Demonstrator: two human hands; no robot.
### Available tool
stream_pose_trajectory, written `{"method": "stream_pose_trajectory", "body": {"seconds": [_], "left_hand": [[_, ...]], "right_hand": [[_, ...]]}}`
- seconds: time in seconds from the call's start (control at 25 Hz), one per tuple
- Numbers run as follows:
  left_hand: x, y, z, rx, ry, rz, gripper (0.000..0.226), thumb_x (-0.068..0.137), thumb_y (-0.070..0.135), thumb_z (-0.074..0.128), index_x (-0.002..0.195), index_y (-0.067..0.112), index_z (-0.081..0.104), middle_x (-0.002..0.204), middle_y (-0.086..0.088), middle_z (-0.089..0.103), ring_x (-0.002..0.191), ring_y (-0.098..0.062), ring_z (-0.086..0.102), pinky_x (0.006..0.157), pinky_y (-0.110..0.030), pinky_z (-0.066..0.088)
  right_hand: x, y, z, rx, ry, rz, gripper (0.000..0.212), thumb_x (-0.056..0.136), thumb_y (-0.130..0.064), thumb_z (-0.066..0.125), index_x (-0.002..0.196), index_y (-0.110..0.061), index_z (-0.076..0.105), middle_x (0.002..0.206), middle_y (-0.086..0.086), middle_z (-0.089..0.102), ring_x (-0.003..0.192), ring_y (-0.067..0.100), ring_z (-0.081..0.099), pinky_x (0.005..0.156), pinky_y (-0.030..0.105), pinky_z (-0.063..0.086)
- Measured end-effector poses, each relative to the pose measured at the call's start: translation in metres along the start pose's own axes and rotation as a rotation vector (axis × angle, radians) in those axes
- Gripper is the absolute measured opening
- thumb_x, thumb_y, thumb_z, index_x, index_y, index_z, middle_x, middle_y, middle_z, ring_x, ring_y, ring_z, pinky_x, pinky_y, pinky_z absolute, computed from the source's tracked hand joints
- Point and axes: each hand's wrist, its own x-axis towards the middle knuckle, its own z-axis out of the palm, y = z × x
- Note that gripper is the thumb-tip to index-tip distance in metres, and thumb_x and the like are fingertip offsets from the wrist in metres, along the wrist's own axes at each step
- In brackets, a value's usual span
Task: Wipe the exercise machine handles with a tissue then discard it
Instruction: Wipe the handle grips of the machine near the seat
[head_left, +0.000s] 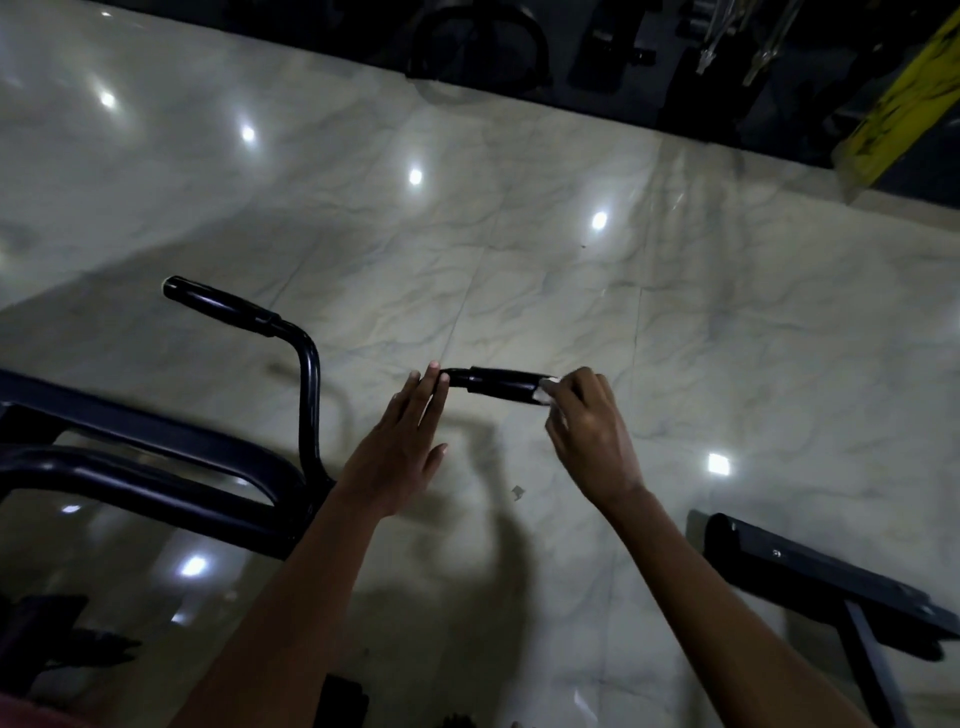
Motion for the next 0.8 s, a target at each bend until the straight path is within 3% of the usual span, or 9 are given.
{"method": "stream_pose_trajectory", "body": {"seconds": [0.12,0.2,0.28,0.4,0.52,0.6,0.68,0.8], "left_hand": [[-0.001,0.008,-0.017,0.051,-0.056,0.002,0.066,0.094,0.036,0.036,0.147,-0.002,0.025,0.154,-0.019,0.024,0.141,-0.034,0.027,0.107,-0.044,0.039],[-0.001,0.016,-0.035,0.084,-0.068,0.018,0.066,0.091,0.039,0.033,0.141,-0.005,0.036,0.146,-0.022,0.038,0.134,-0.036,0.040,0.102,-0.048,0.044],[0.001,0.031,-0.061,0.058,-0.034,0.032,0.068,0.091,0.040,0.030,0.143,-0.003,0.034,0.149,-0.020,0.035,0.137,-0.033,0.036,0.108,-0.045,0.032],[0.010,0.057,-0.102,-0.048,0.013,0.006,0.072,0.093,0.049,0.016,0.148,0.003,0.022,0.156,-0.012,0.019,0.145,-0.024,0.011,0.116,-0.040,0.011],[0.026,0.094,-0.153,-0.075,0.147,0.011,0.088,0.091,0.066,-0.002,0.144,0.007,0.037,0.151,-0.010,0.035,0.140,-0.025,0.032,0.111,-0.034,0.023],[0.035,0.122,-0.182,-0.118,0.143,0.011,0.106,0.073,0.080,-0.013,0.150,0.017,0.024,0.156,-0.003,0.024,0.146,-0.017,0.018,0.113,-0.024,0.015],[0.046,0.148,-0.211,-0.134,0.161,0.045,0.116,0.061,0.085,-0.021,0.151,0.023,0.018,0.158,0.001,0.019,0.146,-0.012,0.013,0.115,-0.024,0.015],[0.066,0.192,-0.251,-0.111,0.171,0.107,0.104,0.069,0.082,-0.009,0.150,0.025,0.021,0.156,0.004,0.024,0.145,-0.009,0.016,0.114,-0.025,0.020]], "right_hand": [[0.025,-0.009,-0.018,-0.016,-0.018,-0.028,0.021,0.085,-0.005,0.049,0.096,0.001,0.066,0.088,0.013,0.052,0.078,0.026,0.047,0.062,0.031,0.043],[0.038,-0.016,-0.038,-0.025,-0.061,-0.022,0.015,0.084,-0.005,0.054,0.090,-0.002,0.067,0.090,0.011,0.051,0.080,0.027,0.048,0.058,0.032,0.045],[0.050,-0.021,-0.061,-0.030,-0.098,-0.009,0.012,0.081,0.001,0.060,0.089,-0.004,0.066,0.093,0.011,0.051,0.081,0.027,0.050,0.056,0.034,0.047],[0.070,-0.020,-0.106,0.011,-0.104,0.014,0.012,0.083,-0.001,0.059,0.090,-0.007,0.067,0.094,0.010,0.054,0.075,0.029,0.057,0.056,0.036,0.048],[0.092,-0.016,-0.165,0.025,-0.085,0.008,0.012,0.087,-0.005,0.058,0.094,-0.010,0.067,0.094,0.007,0.059,0.073,0.029,0.061,0.059,0.037,0.049],[0.105,-0.015,-0.207,0.031,-0.051,-0.005,0.012,0.089,-0.010,0.057,0.096,-0.009,0.067,0.094,0.007,0.060,0.074,0.030,0.062,0.062,0.042,0.051],[0.115,-0.013,-0.248,0.018,-0.011,-0.001,0.014,0.091,-0.013,0.056,0.097,-0.008,0.067,0.094,0.008,0.061,0.076,0.030,0.062,0.064,0.043,0.051],[0.119,-0.001,-0.313,-0.018,0.030,0.048,0.017,0.092,-0.015,0.054,0.101,-0.010,0.066,0.096,0.008,0.061,0.079,0.029,0.061,0.067,0.040,0.049]]}}
